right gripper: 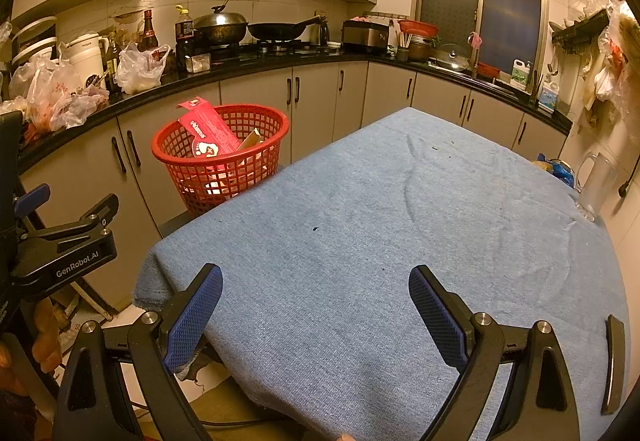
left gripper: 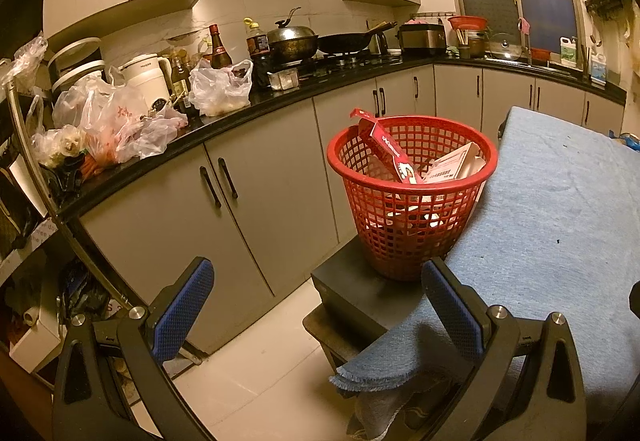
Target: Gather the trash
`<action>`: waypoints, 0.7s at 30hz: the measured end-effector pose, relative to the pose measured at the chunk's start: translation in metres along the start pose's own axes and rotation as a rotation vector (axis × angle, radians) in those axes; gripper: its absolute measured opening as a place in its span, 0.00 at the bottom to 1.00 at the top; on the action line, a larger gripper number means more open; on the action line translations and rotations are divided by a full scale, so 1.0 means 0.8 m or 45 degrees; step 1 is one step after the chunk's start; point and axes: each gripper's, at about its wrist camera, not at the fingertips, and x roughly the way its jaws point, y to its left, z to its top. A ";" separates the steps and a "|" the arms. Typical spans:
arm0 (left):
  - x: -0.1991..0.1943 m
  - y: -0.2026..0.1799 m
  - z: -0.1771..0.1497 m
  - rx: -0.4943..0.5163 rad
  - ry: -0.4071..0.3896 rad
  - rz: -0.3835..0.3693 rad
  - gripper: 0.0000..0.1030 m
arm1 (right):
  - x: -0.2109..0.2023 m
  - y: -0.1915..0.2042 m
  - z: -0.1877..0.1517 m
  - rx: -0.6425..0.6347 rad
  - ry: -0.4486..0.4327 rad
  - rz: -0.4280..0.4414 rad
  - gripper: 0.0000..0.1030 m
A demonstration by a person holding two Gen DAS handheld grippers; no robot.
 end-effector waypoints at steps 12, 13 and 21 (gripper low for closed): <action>-0.005 -0.009 0.004 0.031 -0.013 0.001 1.00 | 0.000 -0.006 0.000 0.016 0.004 0.008 0.94; -0.007 -0.012 0.005 0.034 -0.014 0.003 1.00 | 0.001 -0.009 0.001 0.019 0.006 0.011 0.94; -0.019 -0.045 0.023 0.082 0.002 0.043 1.00 | 0.004 -0.045 -0.002 0.041 -0.022 0.068 0.94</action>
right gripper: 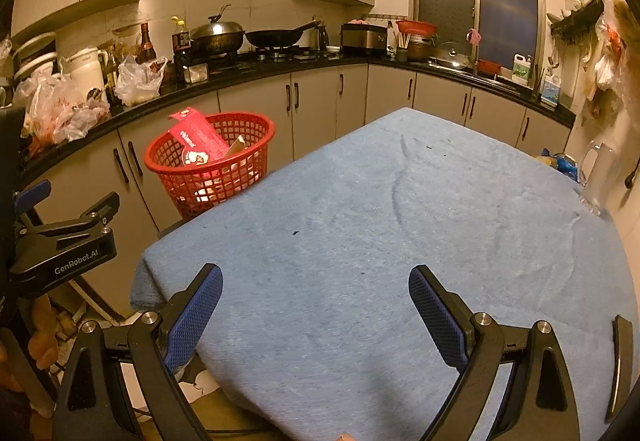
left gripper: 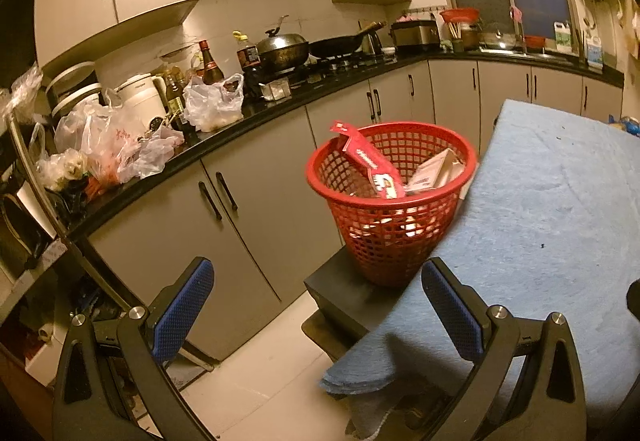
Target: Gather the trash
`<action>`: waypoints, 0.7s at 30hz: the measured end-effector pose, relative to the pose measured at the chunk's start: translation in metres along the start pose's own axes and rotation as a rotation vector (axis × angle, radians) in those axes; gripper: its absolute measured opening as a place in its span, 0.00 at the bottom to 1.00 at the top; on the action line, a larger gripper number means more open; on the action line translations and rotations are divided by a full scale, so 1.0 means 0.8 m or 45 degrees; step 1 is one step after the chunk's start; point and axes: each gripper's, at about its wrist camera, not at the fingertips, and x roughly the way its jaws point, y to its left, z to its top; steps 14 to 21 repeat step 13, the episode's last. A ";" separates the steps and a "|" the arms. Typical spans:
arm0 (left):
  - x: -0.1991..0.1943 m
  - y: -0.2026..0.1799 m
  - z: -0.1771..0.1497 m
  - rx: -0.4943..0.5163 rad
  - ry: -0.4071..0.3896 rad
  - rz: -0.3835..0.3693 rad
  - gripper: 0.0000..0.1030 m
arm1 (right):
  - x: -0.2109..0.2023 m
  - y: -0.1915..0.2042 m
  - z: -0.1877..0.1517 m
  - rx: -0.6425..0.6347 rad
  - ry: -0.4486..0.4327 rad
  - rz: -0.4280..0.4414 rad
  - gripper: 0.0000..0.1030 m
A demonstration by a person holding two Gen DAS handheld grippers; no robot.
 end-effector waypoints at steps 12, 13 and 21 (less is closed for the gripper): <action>0.002 -0.030 0.041 -0.076 -0.007 -0.035 1.00 | 0.028 -0.035 0.024 -0.008 0.036 0.073 0.94; 0.005 -0.040 0.044 -0.041 0.006 -0.094 1.00 | 0.029 -0.040 0.023 0.013 0.035 0.065 0.94; 0.005 -0.040 0.044 -0.041 0.006 -0.094 1.00 | 0.029 -0.040 0.023 0.013 0.035 0.065 0.94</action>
